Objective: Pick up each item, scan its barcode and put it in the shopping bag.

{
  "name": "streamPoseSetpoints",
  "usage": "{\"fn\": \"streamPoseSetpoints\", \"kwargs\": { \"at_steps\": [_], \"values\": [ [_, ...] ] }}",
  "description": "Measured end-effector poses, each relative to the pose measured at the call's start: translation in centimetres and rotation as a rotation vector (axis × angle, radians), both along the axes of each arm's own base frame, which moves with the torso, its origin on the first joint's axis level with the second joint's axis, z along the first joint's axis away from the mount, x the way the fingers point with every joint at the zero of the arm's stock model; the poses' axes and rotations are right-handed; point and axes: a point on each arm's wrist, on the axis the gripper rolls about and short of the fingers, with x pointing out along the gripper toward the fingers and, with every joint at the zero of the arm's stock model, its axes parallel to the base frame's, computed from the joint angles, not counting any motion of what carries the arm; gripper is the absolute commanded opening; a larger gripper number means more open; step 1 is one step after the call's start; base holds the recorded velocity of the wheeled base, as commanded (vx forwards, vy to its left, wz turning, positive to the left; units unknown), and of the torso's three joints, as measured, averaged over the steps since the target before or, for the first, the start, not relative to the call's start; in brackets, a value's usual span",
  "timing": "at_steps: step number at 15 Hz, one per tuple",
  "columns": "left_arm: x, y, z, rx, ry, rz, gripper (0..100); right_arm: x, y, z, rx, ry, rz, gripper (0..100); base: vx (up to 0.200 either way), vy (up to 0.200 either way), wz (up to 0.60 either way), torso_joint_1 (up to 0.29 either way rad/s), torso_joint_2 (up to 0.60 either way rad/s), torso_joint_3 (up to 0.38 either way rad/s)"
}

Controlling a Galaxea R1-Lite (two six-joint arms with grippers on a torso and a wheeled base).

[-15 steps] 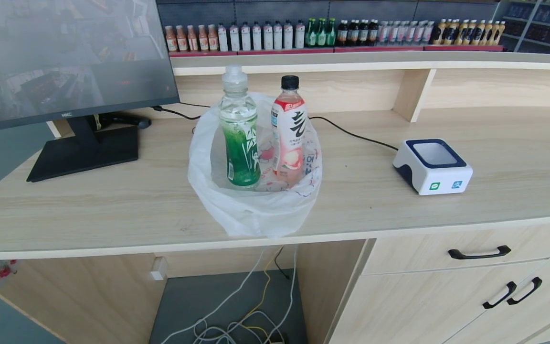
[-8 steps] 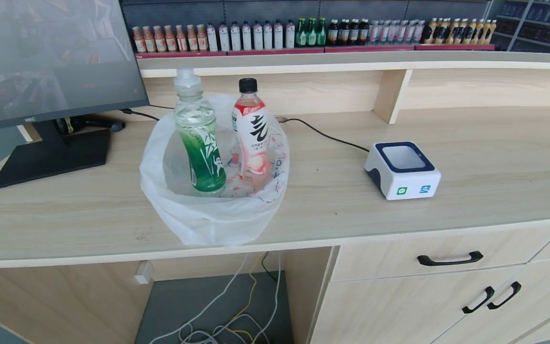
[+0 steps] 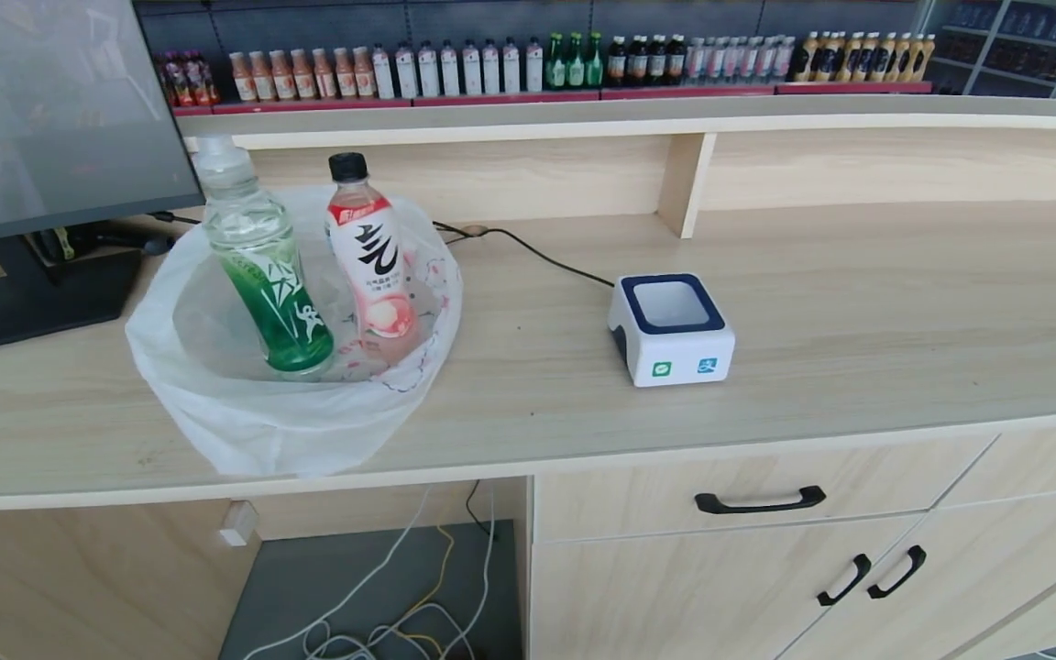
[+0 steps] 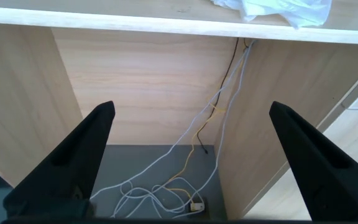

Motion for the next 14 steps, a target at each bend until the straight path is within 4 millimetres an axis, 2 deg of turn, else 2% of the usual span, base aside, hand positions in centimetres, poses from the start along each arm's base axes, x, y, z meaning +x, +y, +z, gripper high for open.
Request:
{"fn": "streamPoseSetpoints", "kwargs": {
  "at_steps": [7,14],
  "values": [
    [0.00,0.00,-0.01,-0.003,0.001,0.000,100,0.00,0.00,0.01,0.038,-0.002,0.000,100,0.000,-0.200,0.00,0.002,0.00,0.002],
    [0.00,0.00,0.00,0.000,0.000,0.000,100,0.01,0.00,-0.04,0.037,0.000,0.000,100,0.000,0.000,0.00,0.000,0.00,0.000]
  ]
}}
